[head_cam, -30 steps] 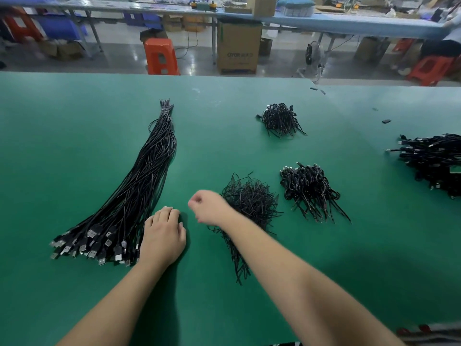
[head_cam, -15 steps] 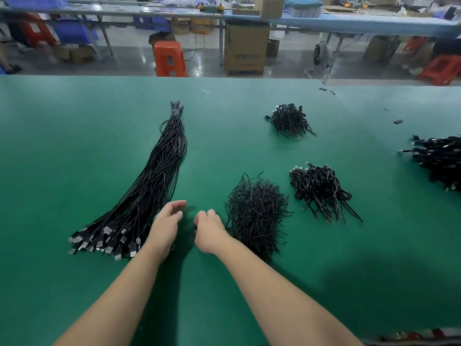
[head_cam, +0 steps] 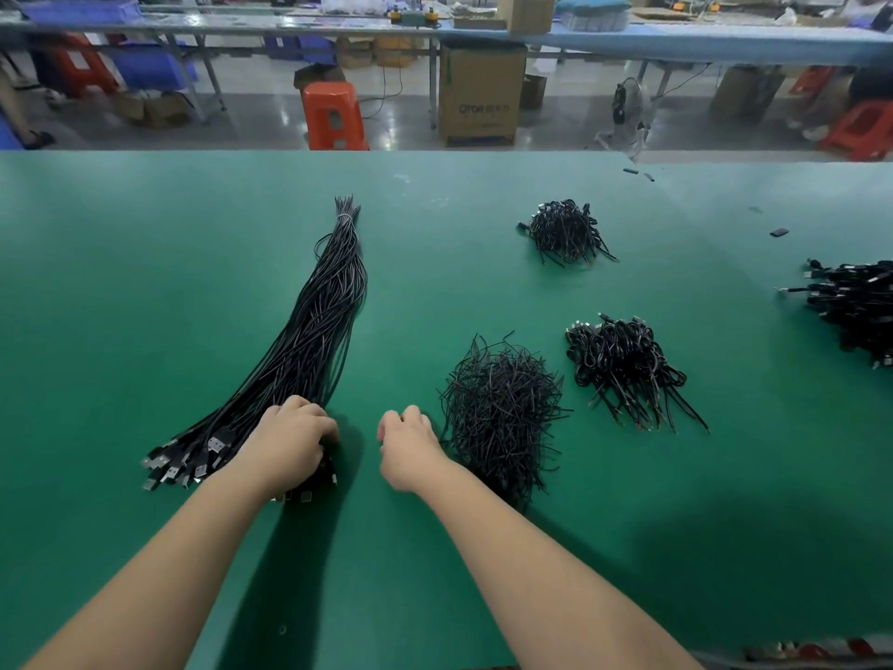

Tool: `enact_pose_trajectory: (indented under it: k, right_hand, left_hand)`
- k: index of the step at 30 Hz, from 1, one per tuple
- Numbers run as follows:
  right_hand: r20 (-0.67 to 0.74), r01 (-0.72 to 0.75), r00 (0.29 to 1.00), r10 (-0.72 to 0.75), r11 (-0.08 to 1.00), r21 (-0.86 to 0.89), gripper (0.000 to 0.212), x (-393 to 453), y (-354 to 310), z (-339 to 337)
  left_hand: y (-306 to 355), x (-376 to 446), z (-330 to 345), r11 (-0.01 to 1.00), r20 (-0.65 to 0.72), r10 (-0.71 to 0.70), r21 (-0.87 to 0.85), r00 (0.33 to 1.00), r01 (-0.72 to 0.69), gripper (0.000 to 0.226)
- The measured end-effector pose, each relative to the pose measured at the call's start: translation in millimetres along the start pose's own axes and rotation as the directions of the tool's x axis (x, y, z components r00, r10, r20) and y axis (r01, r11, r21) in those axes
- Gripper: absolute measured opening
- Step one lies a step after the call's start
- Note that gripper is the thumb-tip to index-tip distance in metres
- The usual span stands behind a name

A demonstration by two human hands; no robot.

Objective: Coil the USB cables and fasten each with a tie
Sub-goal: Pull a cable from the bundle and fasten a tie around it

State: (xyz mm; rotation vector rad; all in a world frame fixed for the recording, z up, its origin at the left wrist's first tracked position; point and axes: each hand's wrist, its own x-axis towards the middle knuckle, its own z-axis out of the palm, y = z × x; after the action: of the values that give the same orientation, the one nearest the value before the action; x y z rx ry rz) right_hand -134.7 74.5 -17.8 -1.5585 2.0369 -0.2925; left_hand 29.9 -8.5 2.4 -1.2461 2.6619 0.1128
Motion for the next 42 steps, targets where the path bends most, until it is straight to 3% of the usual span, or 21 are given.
enact_pose_trajectory:
  k: [5,9,12,17,30,33,37,39,40,42]
  right_hand:
    - [0.005,0.006,1.000,-0.006,1.000,-0.015,0.029,-2.0,-0.5,-1.7]
    - [0.014,0.004,1.000,-0.004,1.000,-0.023,0.031,-3.7,-2.2,-3.1]
    - [0.022,0.002,1.000,-0.001,1.000,-0.027,0.037,-3.8,-3.3,-5.1]
    - [0.046,-0.005,0.999,0.007,0.999,-0.044,0.040,-4.3,-4.8,-6.5]
    - [0.092,-0.049,0.994,0.051,0.999,-0.025,0.039,-6.3,-8.1,-8.3]
    - [0.093,-0.038,0.995,0.040,0.999,-0.019,0.049,-6.8,-8.3,-6.4]
    - [0.110,0.107,0.989,-0.102,0.994,-0.037,0.067,-9.0,-11.6,-8.9]
    - [0.070,0.132,0.987,-0.143,0.982,0.137,0.043,-10.8,-10.7,-8.8]
    - [0.032,0.108,0.992,-0.120,0.960,0.260,0.027,-11.5,-9.8,-8.6]
    - [-0.039,0.040,0.999,-0.027,0.915,0.402,0.016,-12.7,-7.1,-9.5]
  left_hand:
    - [-1.9,-2.9,0.9,0.991,-0.028,0.046,0.130,0.999,-0.042,0.026]
    - [1.7,-7.3,-0.7,0.990,-0.112,0.092,0.116,0.989,-0.079,0.015]
    - [9.8,-11.5,-1.6,0.991,-0.302,0.102,-0.051,0.948,-0.123,0.006]
    - [24.9,-15.5,-4.9,0.917,-0.420,-0.118,-0.395,0.900,-0.063,0.005]
    - [47.3,-34.3,4.1,0.788,-0.383,-0.218,-0.611,0.898,-0.069,0.019]
    - [49.2,-38.2,5.5,0.767,-0.354,-0.230,-0.639,0.906,-0.055,0.024]
    - [45.1,-38.0,2.3,0.677,-0.335,-0.302,-0.735,0.892,-0.047,0.026]
    - [44.1,-34.9,-2.5,0.638,-0.345,-0.281,-0.764,0.896,-0.094,0.028]
    - [44.0,-32.3,-4.3,0.641,-0.357,-0.246,-0.758,0.901,-0.125,0.029]
    - [42.5,-28.0,-10.3,0.667,-0.394,-0.154,-0.718,0.906,-0.199,0.020]
